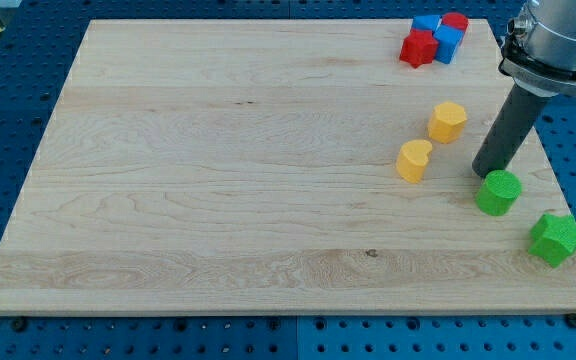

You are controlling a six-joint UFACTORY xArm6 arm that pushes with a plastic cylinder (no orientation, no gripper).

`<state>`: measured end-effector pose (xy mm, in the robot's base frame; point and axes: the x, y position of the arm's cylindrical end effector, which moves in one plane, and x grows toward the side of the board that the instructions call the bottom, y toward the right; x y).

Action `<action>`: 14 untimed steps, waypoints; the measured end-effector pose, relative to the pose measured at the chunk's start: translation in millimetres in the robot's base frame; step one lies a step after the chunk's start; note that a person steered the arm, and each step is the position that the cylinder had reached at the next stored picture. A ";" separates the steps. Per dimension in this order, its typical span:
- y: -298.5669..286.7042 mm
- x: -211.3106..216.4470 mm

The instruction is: Place the yellow heart into the green circle

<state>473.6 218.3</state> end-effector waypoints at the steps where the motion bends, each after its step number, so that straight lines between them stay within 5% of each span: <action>1: 0.0 13.2; 3: -4.4 38.6; 6: -118.2 17.6; 7: -118.4 -25.9; 9: -106.7 -36.8; 14: -44.7 28.9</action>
<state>502.5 173.6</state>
